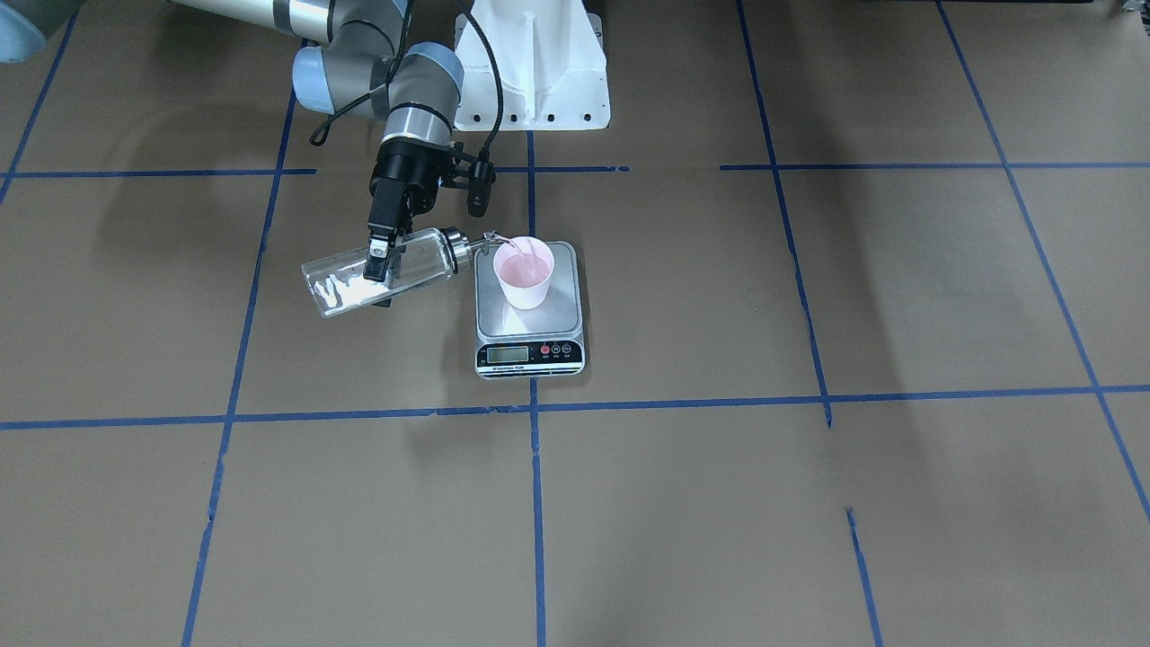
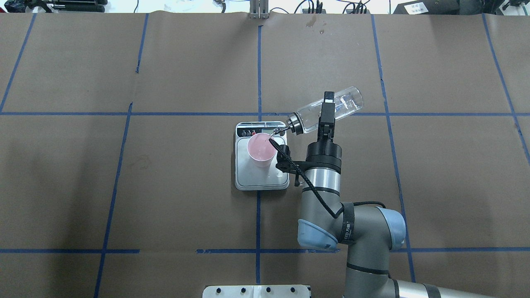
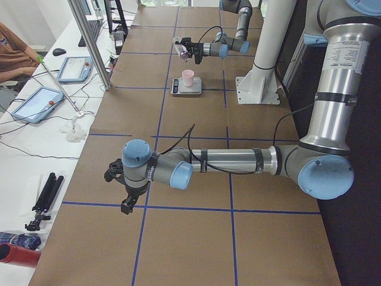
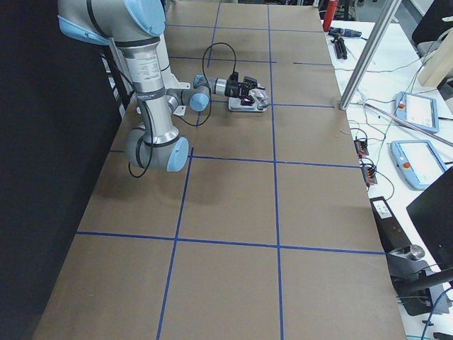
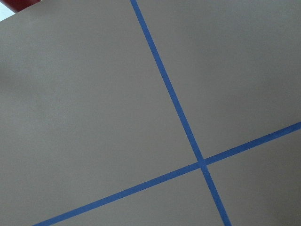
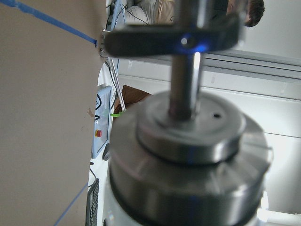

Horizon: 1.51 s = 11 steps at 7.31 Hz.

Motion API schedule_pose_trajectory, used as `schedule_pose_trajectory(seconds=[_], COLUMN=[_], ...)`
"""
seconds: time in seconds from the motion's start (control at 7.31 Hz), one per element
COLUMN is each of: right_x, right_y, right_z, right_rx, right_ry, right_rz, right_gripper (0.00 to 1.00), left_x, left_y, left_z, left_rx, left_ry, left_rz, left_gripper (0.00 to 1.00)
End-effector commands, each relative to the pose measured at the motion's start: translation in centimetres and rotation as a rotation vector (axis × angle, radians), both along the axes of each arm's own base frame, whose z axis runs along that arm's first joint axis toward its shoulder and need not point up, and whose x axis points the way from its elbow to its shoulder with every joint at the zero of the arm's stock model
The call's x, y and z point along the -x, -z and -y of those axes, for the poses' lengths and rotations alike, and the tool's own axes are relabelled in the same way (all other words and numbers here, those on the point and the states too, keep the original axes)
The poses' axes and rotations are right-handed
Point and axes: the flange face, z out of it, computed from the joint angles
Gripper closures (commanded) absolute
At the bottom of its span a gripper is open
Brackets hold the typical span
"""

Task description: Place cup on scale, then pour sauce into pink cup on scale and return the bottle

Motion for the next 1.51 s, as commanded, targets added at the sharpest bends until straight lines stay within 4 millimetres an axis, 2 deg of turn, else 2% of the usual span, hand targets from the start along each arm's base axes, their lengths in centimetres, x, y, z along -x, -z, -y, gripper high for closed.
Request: schedule_pose_trajectory(seconds=[0.0,0.41,0.68,0.96,1.1,1.23,1.37], right_x=[0.2,0.7,0.4,-1.9,-3.4,-5.6,-8.6], right_y=[0.4,0.2,0.7,3.4,3.6,2.8,2.1], right_z=[-0.2,-0.7,-0.6,-0.8,-1.0,-1.5,-1.3], right_rx=[-0.003,-0.013,-0.008,-0.007,-0.005,0.019,0.073], right_ry=[0.001,-0.007,-0.015,0.021,0.043,0.058,0.067], right_rz=[0.041,0.165,0.329,0.59,0.684,0.75,0.907], right_gripper=[1.0,1.0,1.0,1.0,1.0,1.0,1.0], left_x=[0.0,0.0,0.0,0.0,0.0,0.0,0.0], left_y=[0.0,0.2,0.4,0.7,0.8,1.0,1.0], left_z=[0.0,0.2,0.3,0.5,0.5,0.6,0.6], left_rx=[0.0,-0.003,-0.005,-0.01,-0.013,-0.014,-0.015], left_ry=[0.0,0.0,0.001,0.001,0.001,0.001,0.001], left_rz=[-0.001,0.0,-0.002,0.0,0.0,0.0,0.0], left_gripper=[0.0,0.0,0.0,0.0,0.0,0.0,0.0])
